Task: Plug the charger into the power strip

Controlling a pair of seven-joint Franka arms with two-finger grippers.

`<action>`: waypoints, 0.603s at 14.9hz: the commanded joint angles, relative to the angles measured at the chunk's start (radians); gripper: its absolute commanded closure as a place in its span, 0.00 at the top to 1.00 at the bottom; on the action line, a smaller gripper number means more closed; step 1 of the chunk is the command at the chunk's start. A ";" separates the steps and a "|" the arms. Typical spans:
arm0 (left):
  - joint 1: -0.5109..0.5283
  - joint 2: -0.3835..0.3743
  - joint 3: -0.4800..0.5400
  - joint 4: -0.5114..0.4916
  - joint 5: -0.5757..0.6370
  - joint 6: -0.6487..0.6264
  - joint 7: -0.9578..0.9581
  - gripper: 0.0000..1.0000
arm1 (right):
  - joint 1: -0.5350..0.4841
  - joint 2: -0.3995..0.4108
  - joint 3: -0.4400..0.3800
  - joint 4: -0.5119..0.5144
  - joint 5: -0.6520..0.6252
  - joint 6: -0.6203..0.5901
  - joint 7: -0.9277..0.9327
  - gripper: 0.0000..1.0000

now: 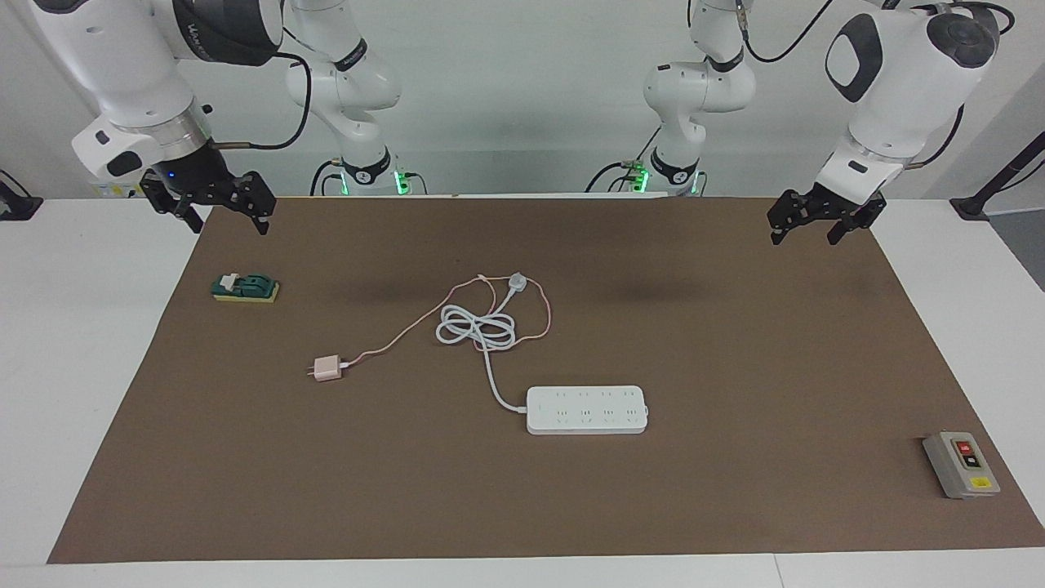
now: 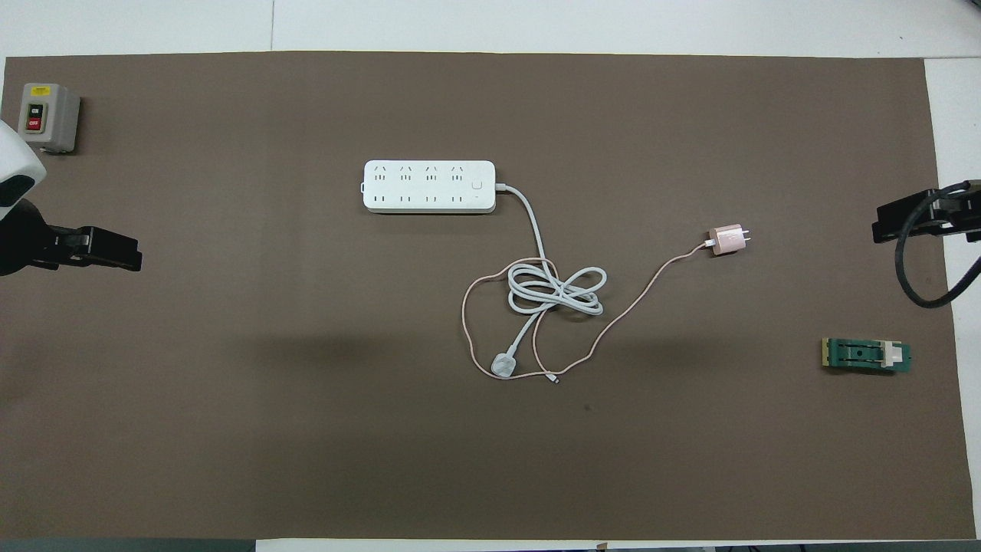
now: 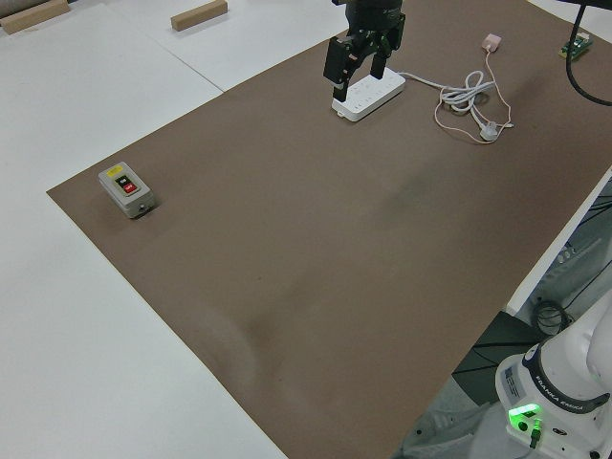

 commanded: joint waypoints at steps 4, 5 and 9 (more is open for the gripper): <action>0.002 -0.007 -0.002 -0.009 0.020 0.004 -0.010 1.00 | -0.002 -0.010 0.002 -0.016 -0.010 0.018 -0.004 1.00; 0.002 -0.007 -0.002 -0.009 0.020 0.004 -0.008 1.00 | 0.003 -0.010 0.002 -0.017 -0.013 0.022 -0.026 1.00; 0.002 -0.007 -0.002 -0.009 0.020 0.004 -0.010 1.00 | 0.004 -0.018 0.003 -0.037 -0.019 0.038 -0.075 1.00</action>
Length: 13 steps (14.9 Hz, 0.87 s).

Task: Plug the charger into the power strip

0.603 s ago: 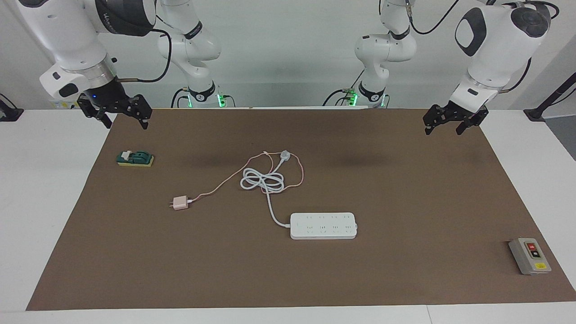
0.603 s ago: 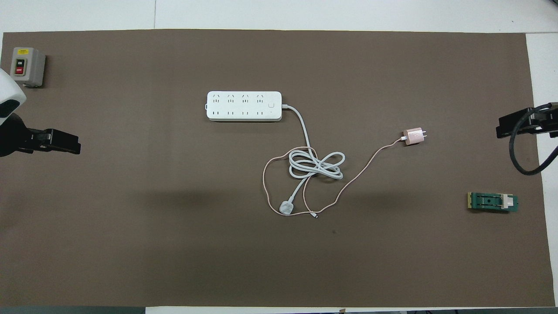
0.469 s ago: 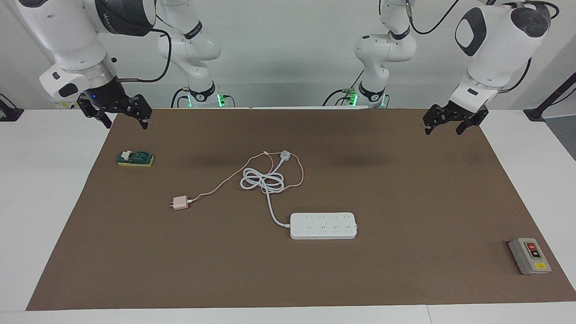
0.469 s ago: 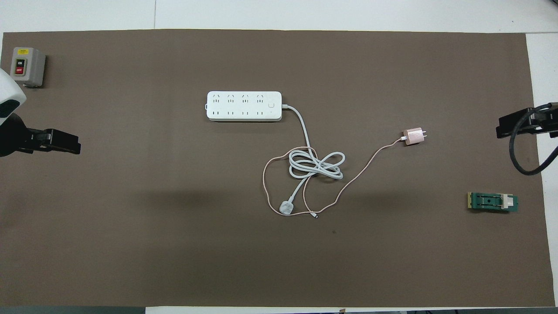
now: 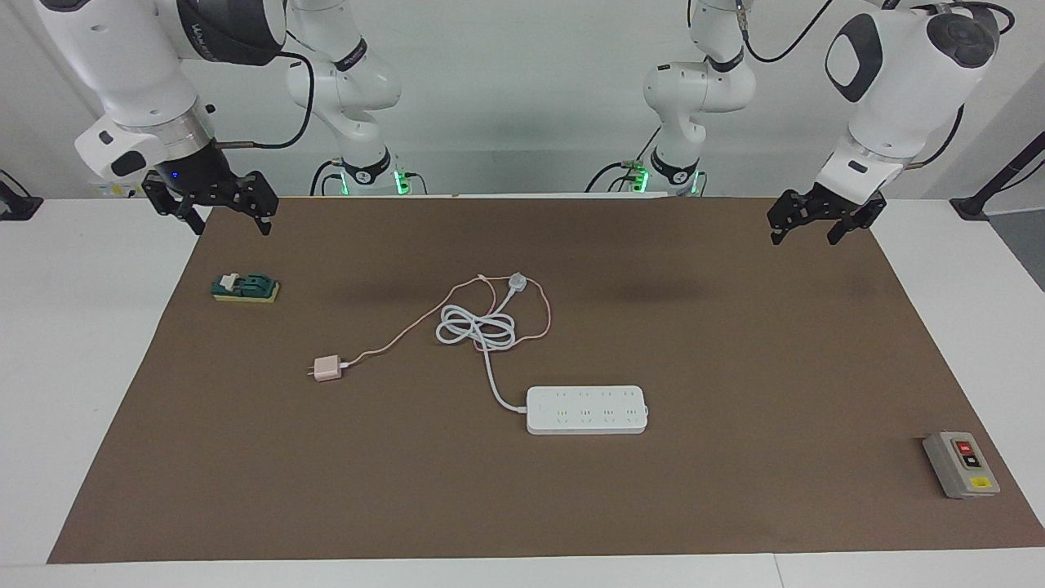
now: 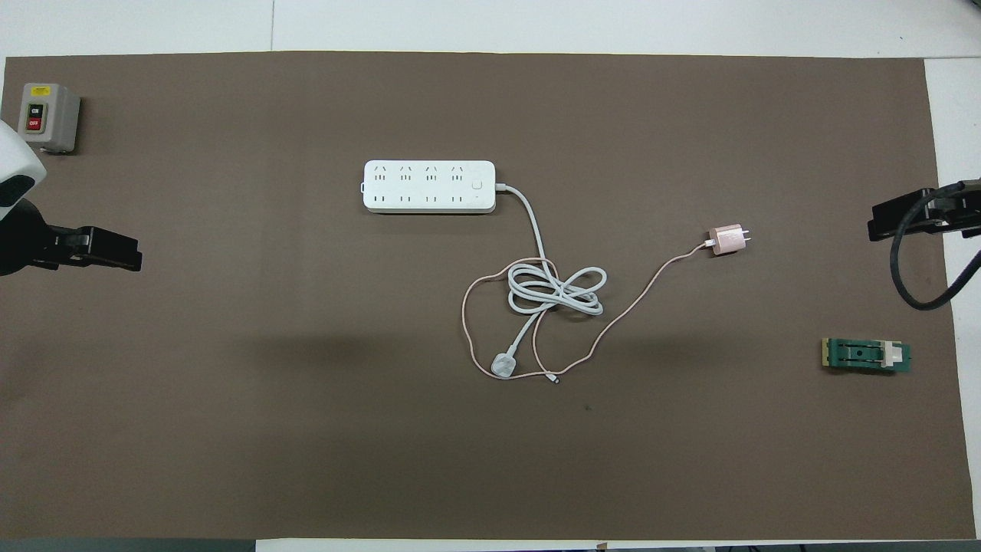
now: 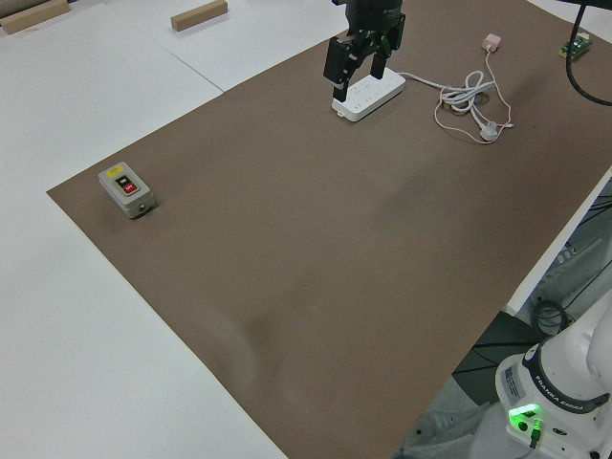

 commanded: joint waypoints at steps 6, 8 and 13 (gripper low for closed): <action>0.002 -0.007 -0.002 -0.009 0.020 0.004 -0.010 1.00 | -0.069 -0.046 0.000 -0.131 0.025 0.076 0.013 1.00; 0.002 -0.007 -0.002 -0.009 0.020 0.004 -0.010 1.00 | -0.104 -0.021 0.000 -0.144 0.070 0.075 0.099 1.00; -0.004 -0.006 -0.002 -0.006 0.018 0.001 -0.010 1.00 | -0.142 0.095 0.000 -0.147 0.258 0.056 0.465 1.00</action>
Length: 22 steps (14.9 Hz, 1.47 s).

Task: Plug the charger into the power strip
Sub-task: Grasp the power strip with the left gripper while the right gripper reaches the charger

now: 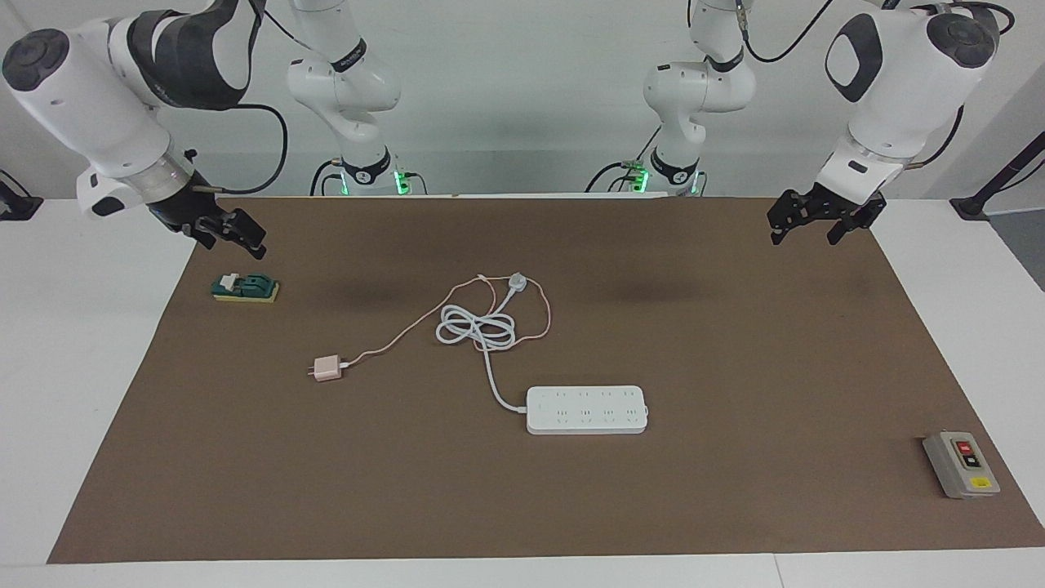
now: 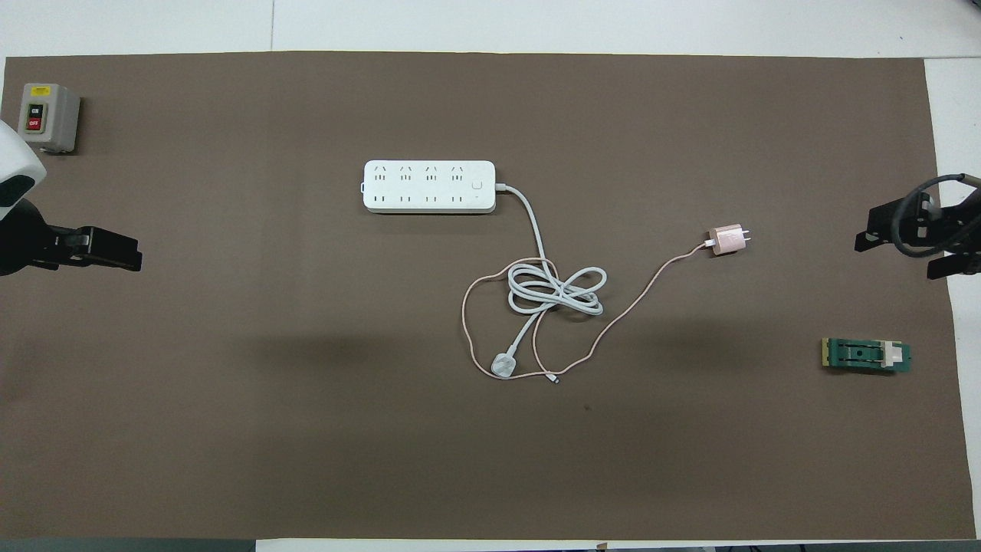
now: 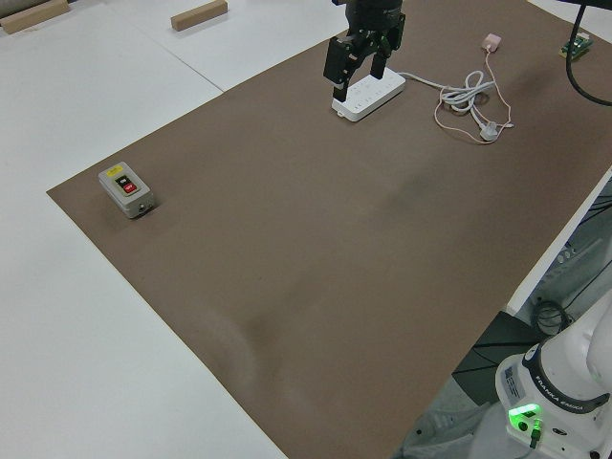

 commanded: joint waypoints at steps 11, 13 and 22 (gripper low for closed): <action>0.034 -0.026 0.004 -0.014 -0.299 0.022 0.071 1.00 | -0.069 0.300 0.001 0.041 0.356 0.009 0.500 1.00; 0.034 -0.026 0.004 -0.029 -0.388 0.025 0.074 1.00 | -0.070 0.345 -0.005 0.047 0.428 0.020 0.523 1.00; 0.061 0.085 0.004 -0.212 -1.090 0.082 0.292 1.00 | -0.052 0.471 -0.019 0.062 0.532 0.107 0.598 1.00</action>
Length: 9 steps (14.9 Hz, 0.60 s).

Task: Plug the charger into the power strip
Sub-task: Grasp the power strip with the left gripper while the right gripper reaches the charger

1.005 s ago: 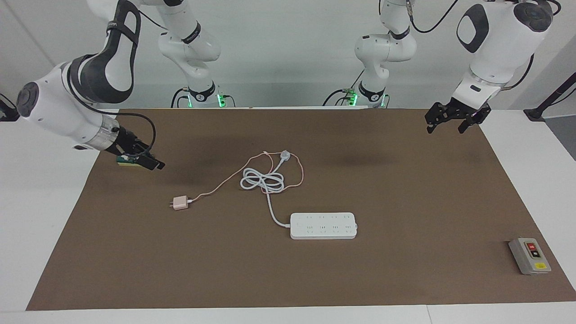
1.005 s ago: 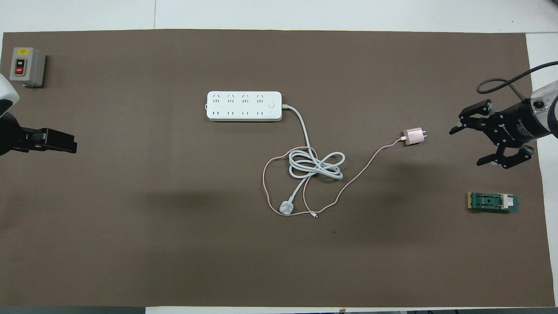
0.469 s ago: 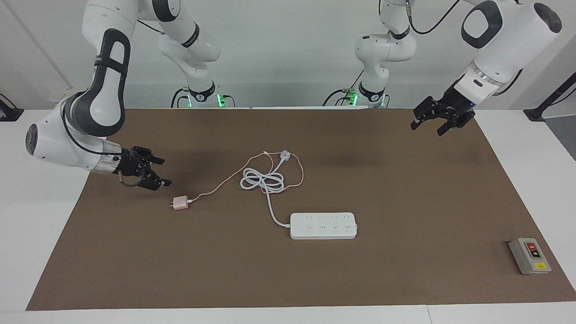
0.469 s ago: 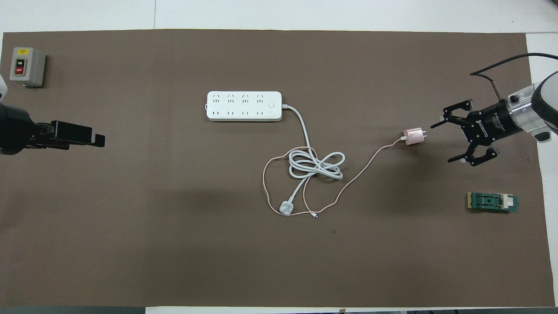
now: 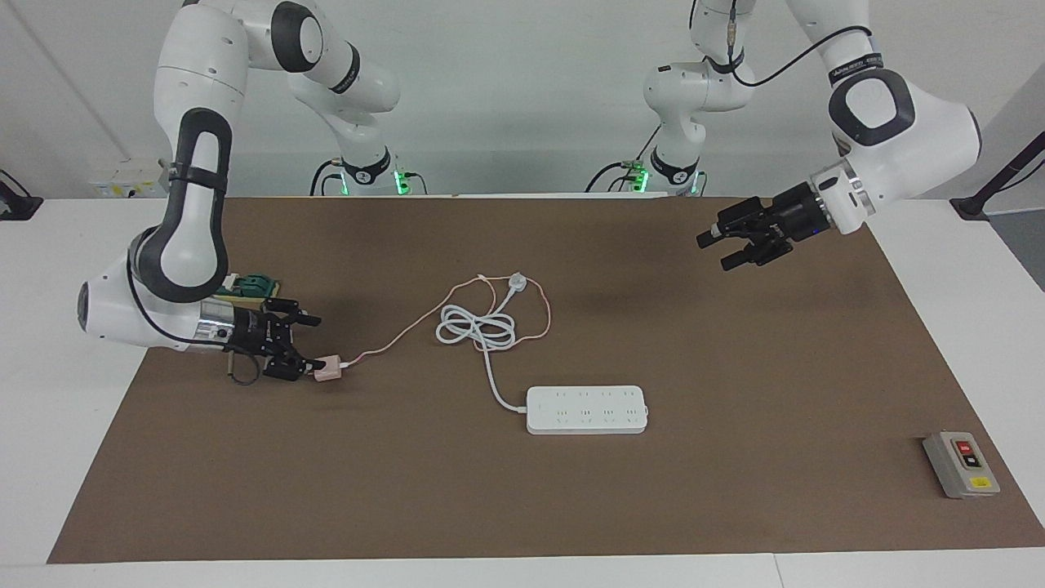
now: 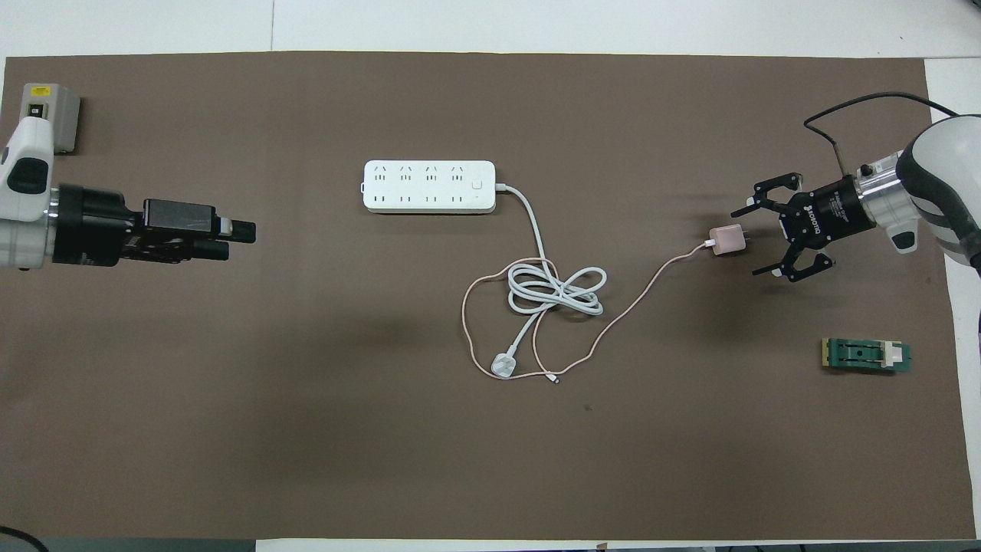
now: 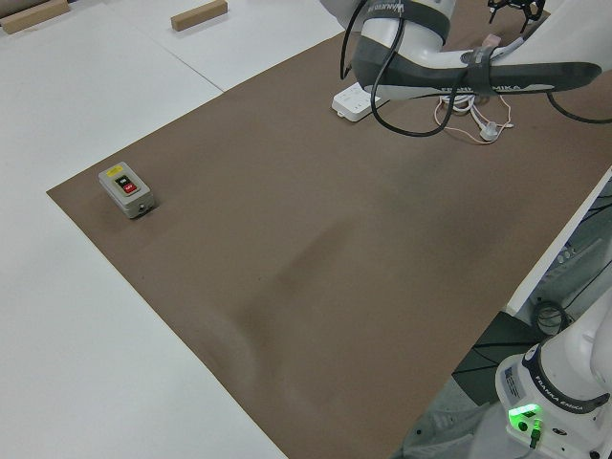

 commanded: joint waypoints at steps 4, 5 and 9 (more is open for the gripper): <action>-0.030 0.069 -0.012 -0.097 -0.376 0.023 0.226 1.00 | 0.002 0.062 0.002 0.020 0.014 0.068 -0.067 1.00; -0.034 0.080 -0.014 -0.103 -0.416 0.020 0.241 1.00 | -0.007 0.081 0.001 0.022 0.022 0.071 -0.099 1.00; -0.089 0.245 -0.016 -0.134 -0.689 -0.074 0.477 1.00 | -0.012 0.111 0.002 0.031 0.033 0.075 -0.119 1.00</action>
